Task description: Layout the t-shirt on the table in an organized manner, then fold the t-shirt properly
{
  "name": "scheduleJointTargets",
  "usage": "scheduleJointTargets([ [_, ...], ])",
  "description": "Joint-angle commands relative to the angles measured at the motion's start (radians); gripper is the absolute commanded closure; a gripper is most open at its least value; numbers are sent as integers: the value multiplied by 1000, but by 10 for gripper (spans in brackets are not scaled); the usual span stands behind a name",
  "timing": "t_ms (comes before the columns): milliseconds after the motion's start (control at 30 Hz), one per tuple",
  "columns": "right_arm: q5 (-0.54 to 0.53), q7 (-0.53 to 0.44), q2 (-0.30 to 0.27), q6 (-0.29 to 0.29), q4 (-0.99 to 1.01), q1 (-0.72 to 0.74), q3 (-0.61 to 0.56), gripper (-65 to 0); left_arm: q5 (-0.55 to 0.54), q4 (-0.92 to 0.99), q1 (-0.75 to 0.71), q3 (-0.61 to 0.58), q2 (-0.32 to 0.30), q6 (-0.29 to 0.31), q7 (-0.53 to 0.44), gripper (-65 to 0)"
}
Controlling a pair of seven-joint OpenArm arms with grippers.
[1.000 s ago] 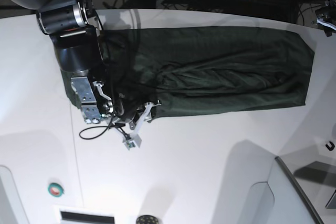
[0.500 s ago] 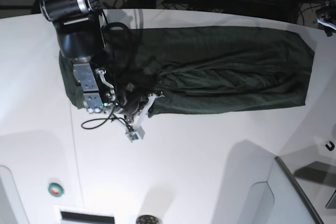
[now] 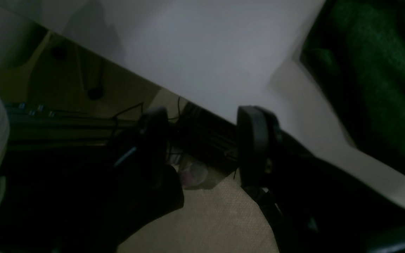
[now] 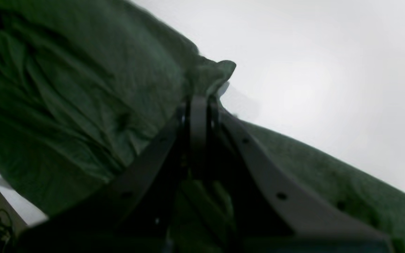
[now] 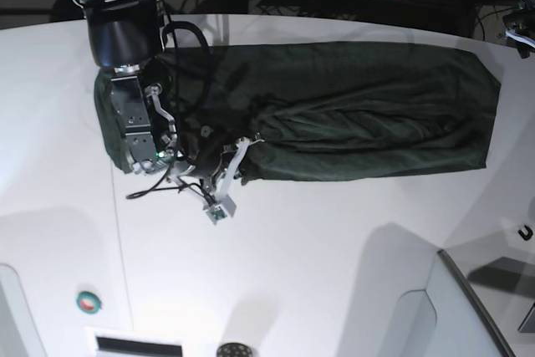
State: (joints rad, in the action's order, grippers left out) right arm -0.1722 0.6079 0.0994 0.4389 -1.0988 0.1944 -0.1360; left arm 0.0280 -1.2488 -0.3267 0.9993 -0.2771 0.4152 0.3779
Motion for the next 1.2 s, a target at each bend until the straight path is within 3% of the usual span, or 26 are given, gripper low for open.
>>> scheduleJointTargets([
  [0, -11, -12, 6, 13, -39, 12, -1, -2, -4, -15, -2, 5, -24, -9, -18, -298],
  [200, -11, 2, 4, 15, -155, -52, -3, -2, -4, -15, -2, 5, -24, -9, -18, -298],
  [400, -11, 99, 4, 15, -215, -103, -3, -2, -4, -15, -2, 5, -24, -9, -18, -298],
  [667, -11, 100, 3, 15, -215, -171, -3, -3, -4, -15, -1, 3, -24, -9, -18, -298],
  [900, -11, 99, -14, 15, -231, -195, 0, -129, -4, -15, -1, 3, -24, -9, -18, -298],
  [1167, -10, 99, -42, 11, -488, -269, 3, -131, -4, -26, -1, 5, -24, -9, -18, -298],
])
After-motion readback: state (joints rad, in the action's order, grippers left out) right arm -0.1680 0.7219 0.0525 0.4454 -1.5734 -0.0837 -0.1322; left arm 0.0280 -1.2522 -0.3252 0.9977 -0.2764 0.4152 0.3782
